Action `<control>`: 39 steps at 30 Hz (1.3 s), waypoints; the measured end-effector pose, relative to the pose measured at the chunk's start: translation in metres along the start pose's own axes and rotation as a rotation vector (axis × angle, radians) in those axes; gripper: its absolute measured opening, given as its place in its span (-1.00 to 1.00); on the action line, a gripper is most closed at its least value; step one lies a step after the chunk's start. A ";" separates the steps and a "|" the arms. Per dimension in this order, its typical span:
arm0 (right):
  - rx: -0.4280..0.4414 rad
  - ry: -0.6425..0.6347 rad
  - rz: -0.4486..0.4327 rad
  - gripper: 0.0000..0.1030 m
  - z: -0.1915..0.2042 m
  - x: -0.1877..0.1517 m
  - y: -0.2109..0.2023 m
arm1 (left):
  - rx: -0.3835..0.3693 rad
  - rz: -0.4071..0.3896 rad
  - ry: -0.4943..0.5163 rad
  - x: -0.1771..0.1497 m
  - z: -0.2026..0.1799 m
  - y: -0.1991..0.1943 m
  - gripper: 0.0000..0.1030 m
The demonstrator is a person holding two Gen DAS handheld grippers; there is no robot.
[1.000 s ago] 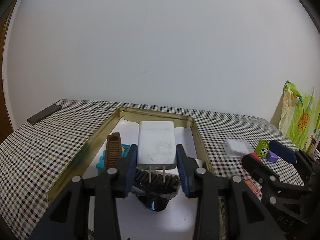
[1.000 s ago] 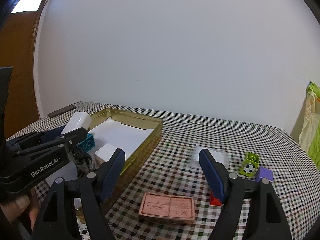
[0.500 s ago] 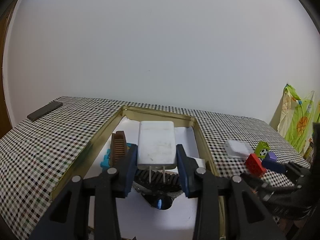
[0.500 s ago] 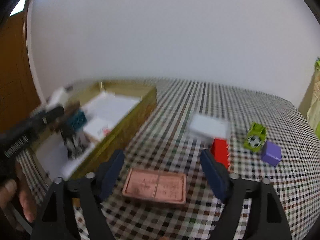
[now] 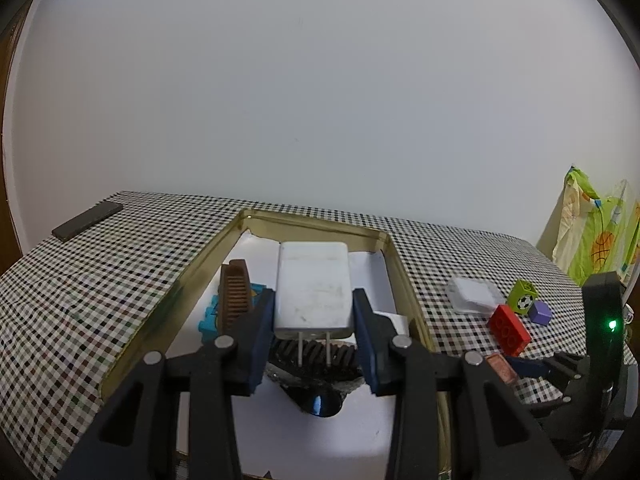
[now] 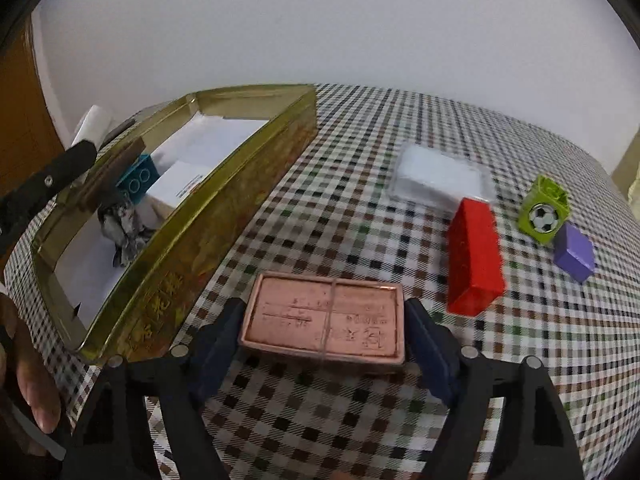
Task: Organize rigid objects
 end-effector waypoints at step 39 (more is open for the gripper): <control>0.103 -0.093 -0.290 0.73 0.056 0.080 -0.019 | 0.131 0.073 0.031 0.016 0.050 0.007 0.92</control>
Point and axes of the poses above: each gripper's, at about its wrist camera, not at the fingertips, and y roughly the way its jaws point, z to its left, x to its top, the point moved 5 cm from there along y, roughly the way its jaws point, and after that the axes turned 9 degrees about -z, right-handed, at the moved point
